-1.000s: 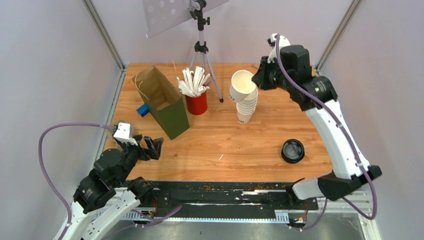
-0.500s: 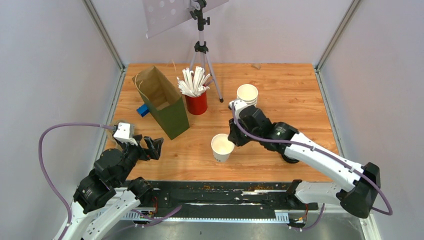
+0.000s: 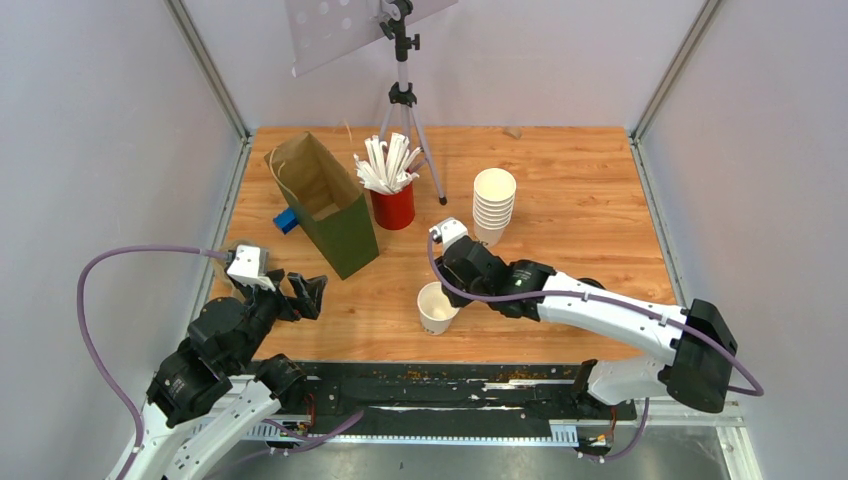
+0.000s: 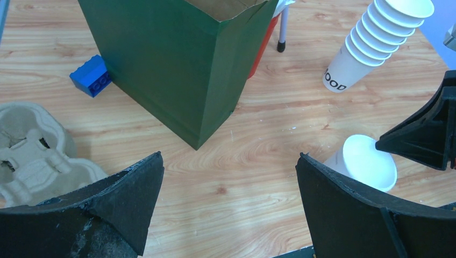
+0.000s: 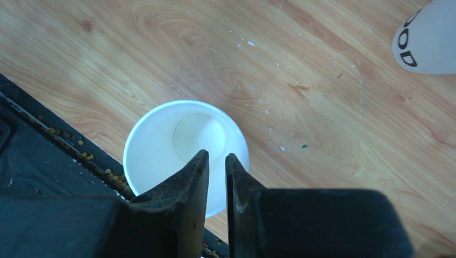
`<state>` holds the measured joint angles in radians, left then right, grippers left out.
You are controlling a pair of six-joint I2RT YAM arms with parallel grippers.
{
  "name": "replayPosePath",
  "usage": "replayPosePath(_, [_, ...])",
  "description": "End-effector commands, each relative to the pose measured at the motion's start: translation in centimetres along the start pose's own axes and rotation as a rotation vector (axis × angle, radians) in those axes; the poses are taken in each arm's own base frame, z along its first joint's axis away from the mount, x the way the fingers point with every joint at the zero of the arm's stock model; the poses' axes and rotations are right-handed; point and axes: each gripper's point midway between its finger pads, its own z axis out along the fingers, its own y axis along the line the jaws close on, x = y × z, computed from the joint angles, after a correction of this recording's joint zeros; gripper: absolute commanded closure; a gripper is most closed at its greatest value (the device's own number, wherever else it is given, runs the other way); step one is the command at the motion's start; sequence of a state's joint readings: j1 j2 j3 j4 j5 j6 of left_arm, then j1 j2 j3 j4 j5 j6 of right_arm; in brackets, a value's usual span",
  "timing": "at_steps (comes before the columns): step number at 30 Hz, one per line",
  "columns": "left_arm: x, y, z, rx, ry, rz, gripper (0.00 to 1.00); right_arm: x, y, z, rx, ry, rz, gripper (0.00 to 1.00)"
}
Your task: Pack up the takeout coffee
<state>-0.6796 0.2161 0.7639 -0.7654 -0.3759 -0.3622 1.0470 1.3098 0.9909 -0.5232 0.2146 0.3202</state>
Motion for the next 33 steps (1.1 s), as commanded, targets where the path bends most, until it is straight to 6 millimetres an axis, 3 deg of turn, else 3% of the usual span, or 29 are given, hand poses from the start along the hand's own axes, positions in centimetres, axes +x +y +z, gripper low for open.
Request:
replayPosePath(1, [-0.6,-0.2,0.2,0.003,-0.023,-0.018,0.00,-1.7,-0.6,-1.1,0.049,-0.063,0.054,0.78])
replayPosePath(8, [-0.6,-0.2,0.2,0.005,-0.027,-0.019,0.00,-1.8,-2.5,-4.4,0.126,-0.084,0.148,0.74])
replayPosePath(14, [-0.7,-0.3,0.1,0.012,-0.033,-0.021,0.00,-1.0,-6.5,-7.0,0.308,-0.116,0.222,0.76])
replayPosePath(24, [-0.7,-0.2,-0.1,0.011,-0.039,-0.024,0.00,5.5,-17.4,-8.6,0.716,0.048,0.431,0.78])
replayPosePath(33, [-0.7,-0.2,-0.1,0.012,-0.042,-0.026,0.00,9.4,-21.3,-8.6,0.788,0.143,0.603,0.74])
